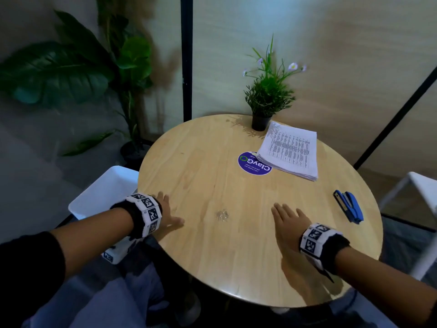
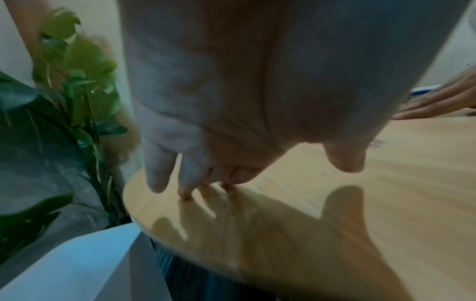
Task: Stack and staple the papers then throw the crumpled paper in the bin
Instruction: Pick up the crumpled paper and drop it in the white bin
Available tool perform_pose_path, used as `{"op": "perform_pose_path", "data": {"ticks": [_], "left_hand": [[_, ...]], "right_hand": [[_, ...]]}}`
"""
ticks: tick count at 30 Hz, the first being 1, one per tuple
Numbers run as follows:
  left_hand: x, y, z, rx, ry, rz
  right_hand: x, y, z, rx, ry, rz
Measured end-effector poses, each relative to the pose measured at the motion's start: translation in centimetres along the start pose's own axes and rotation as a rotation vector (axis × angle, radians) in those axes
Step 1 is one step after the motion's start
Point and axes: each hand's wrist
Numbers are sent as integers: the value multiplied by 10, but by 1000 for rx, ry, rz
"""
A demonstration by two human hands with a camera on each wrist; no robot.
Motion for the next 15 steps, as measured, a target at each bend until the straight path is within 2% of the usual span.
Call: {"op": "perform_pose_path", "data": {"ticks": [2,4,5,7,10,12,13,15], "left_hand": [[-4,17,12,44,5,110],[-14,28,21,17,45,156],[-20,31,23,6,72,161],[-36,36,28,-22,147,172],[-67,41,42,-74,264,175],[-83,40,47,-81,314,149],[-88,38,48,-78,331,135],[-88,27,47,-70,336,143]], "right_hand": [[17,7,-6,-26,30,54],[33,6,-16,-204,-38,45],[42,5,-21,-201,-70,1],[63,2,-32,-302,-146,-59],[93,-21,-42,-314,-192,7],[99,-31,-43,-173,-247,75],[97,-37,-42,-157,-265,69],[87,-41,-39,-214,-277,-13]]}}
Point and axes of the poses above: each hand's wrist, its own z-axis away from the middle knuckle, its own y-axis out of the palm, x = y × z, and after that the axes turned 14 degrees about -y, right-handed
